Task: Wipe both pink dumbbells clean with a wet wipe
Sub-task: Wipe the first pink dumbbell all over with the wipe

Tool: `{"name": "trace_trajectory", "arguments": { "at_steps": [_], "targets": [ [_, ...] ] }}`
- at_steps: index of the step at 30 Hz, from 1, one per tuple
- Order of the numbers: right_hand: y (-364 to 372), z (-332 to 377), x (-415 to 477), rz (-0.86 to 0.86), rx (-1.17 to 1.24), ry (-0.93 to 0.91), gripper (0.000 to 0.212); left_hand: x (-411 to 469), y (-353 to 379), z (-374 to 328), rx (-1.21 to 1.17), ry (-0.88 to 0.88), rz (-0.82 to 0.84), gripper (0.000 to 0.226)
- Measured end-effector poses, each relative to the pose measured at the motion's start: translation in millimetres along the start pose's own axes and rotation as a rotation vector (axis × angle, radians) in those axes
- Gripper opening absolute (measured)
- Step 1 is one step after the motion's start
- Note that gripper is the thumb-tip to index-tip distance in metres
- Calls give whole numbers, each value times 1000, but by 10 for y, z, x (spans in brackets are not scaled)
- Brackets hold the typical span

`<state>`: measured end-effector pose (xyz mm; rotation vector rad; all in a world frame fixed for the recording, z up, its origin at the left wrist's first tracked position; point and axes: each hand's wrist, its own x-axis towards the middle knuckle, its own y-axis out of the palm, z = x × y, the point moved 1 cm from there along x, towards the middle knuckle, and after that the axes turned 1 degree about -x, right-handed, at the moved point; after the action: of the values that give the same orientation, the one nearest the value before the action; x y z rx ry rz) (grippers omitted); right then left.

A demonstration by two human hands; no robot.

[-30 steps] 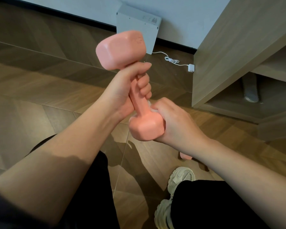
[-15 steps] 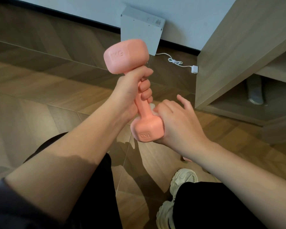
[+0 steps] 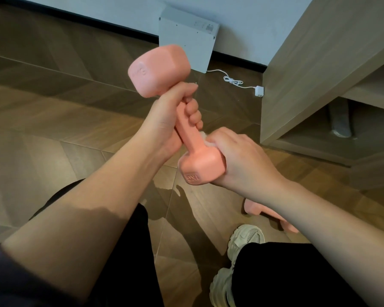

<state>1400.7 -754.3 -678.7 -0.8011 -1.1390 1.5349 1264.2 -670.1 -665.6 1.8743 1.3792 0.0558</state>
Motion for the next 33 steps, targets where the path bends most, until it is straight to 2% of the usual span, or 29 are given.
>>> {"name": "trace_trajectory", "arguments": {
  "at_steps": [3,8,10,13,15,18,20,24,26,27,30,33],
  "targets": [
    [18,-2,-4,-140,-156,-18,51,69,-39,46,24,-18,-111,12],
    [140,61,-58,-206,-231,-83,55,93,-59,156,46,-102,-228,20],
    [152,64,-50,-129,-233,-50,53,90,-48,152,40,-97,-209,33],
    [138,16,-20,10,-195,-22,51,92,-26,131,38,-83,-157,37],
    [127,18,-22,-61,-162,-33,51,92,-24,109,34,-83,-125,38],
    [128,76,-57,-224,-84,-47,65,93,-37,76,25,-86,-97,39],
    [143,88,-77,-253,-70,-55,68,94,-40,69,27,-82,-83,39],
    [142,19,-22,-40,-73,-14,53,84,-3,83,37,-76,-27,40],
    [119,-17,7,78,-1,17,44,78,9,77,33,-75,15,41],
    [100,-29,8,83,44,24,42,77,13,71,23,-75,33,42],
    [31,6,-28,-91,75,-2,50,95,1,41,-18,-82,53,42],
    [54,66,-69,-250,-45,-60,61,132,9,47,50,-74,-7,26]
  ]
}}
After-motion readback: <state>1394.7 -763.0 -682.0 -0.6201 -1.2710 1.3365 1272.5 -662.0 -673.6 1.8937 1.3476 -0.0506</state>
